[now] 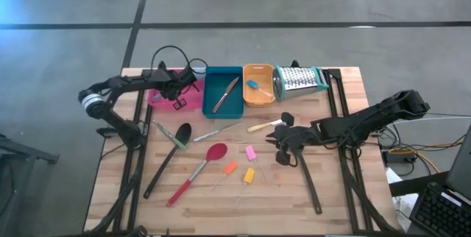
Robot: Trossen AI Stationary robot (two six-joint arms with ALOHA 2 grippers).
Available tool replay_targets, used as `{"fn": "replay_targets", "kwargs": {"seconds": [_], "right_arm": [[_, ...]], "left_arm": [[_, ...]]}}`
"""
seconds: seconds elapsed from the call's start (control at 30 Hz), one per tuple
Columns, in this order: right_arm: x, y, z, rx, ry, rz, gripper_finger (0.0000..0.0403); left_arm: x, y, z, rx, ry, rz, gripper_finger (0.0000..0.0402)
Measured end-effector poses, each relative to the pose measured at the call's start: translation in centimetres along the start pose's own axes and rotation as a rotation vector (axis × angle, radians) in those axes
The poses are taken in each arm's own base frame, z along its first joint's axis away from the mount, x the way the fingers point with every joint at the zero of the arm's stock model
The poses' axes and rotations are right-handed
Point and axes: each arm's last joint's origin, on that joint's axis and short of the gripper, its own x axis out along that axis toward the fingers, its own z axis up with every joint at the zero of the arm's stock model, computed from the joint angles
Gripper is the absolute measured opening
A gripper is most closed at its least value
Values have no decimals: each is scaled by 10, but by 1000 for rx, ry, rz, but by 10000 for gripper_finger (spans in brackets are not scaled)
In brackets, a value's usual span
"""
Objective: Pick & Place Kitchen Items
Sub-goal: Put the gray serving spoon into the pink bin
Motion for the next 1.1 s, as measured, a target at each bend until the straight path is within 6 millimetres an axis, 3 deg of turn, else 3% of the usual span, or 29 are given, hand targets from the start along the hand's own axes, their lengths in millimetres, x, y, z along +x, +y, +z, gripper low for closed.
{"fn": "replay_targets", "kwargs": {"seconds": [0.33, 0.57, 0.73, 1.1], "right_arm": [[0, 0, -1, 0, 1, 0, 76], [0, 0, -1, -3, 0, -1, 78], [0, 0, -1, -3, -1, 0, 67], [0, 0, -1, -3, -2, 0, 64]], "left_arm": [[1, 2, -1, -14, 8, 20, 77], [-19, 16, 4, -43, -30, 29, 77], [-34, 25, 1, -41, 45, 20, 77], [-35, 23, -5, -58, 104, -41, 77]]}}
